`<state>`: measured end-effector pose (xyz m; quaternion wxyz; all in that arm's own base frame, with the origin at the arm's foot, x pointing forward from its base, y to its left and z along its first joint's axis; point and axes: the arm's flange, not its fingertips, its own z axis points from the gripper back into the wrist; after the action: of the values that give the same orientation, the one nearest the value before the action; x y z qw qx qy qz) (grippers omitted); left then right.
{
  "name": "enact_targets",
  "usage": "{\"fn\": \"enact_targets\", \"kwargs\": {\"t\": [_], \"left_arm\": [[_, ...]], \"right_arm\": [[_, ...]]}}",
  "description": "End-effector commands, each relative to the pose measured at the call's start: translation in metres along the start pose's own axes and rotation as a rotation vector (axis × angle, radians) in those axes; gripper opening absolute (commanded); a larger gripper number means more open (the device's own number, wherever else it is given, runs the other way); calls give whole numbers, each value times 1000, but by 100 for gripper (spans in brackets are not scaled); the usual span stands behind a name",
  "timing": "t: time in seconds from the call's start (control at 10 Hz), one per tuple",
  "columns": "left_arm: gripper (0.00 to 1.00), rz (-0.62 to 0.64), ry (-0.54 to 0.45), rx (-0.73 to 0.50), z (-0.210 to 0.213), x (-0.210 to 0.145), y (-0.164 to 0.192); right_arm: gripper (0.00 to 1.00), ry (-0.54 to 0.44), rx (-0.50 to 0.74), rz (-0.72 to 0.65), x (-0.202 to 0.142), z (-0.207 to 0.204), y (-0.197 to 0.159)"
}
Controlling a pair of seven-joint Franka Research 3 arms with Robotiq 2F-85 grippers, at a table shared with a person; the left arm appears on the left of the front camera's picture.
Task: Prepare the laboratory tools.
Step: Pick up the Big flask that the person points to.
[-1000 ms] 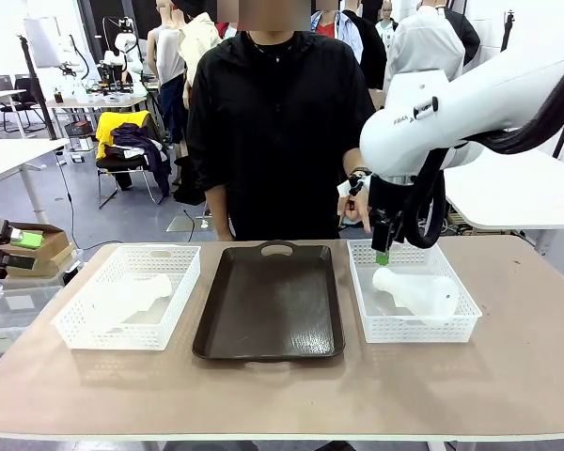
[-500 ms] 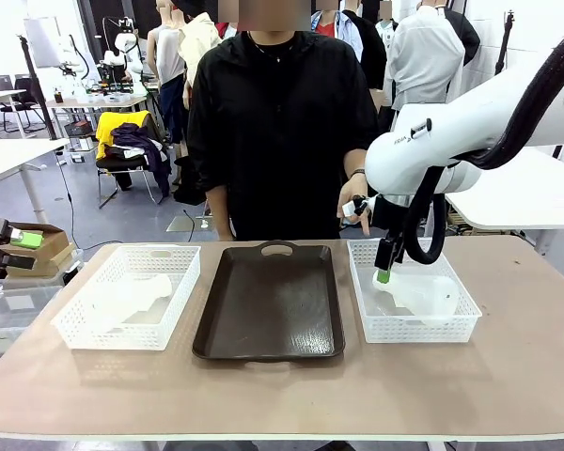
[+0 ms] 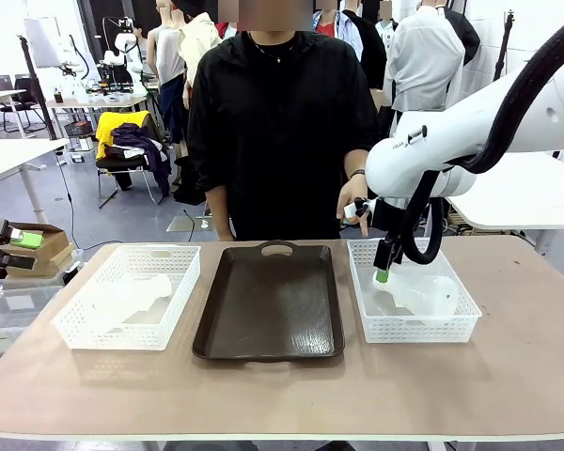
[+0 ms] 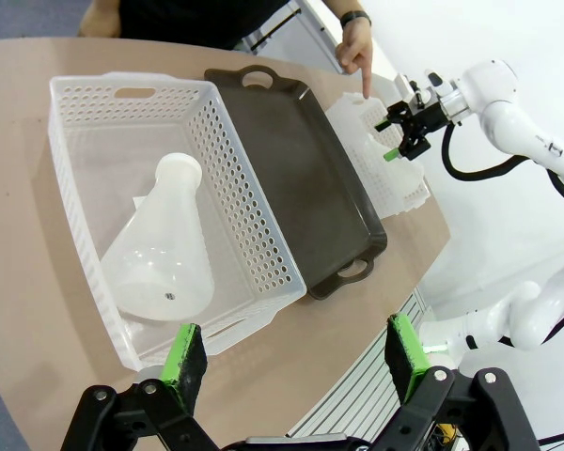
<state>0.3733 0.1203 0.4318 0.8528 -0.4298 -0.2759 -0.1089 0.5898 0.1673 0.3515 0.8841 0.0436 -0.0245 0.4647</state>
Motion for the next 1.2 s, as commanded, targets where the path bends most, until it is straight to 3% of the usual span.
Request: {"fn": "enact_targets", "kwargs": {"t": [0.0, 1.0, 1.1], "left_arm": [[100, -3, -11, -14, 2, 0, 0], [100, -3, -11, -14, 2, 0, 0], [100, -3, -11, -14, 2, 0, 0]], "right_arm": [[100, 20, 7, -4, 10, -6, -8], [100, 67, -25, -47, 12, -32, -6], [96, 73, -28, -53, 12, -32, -6]]}}
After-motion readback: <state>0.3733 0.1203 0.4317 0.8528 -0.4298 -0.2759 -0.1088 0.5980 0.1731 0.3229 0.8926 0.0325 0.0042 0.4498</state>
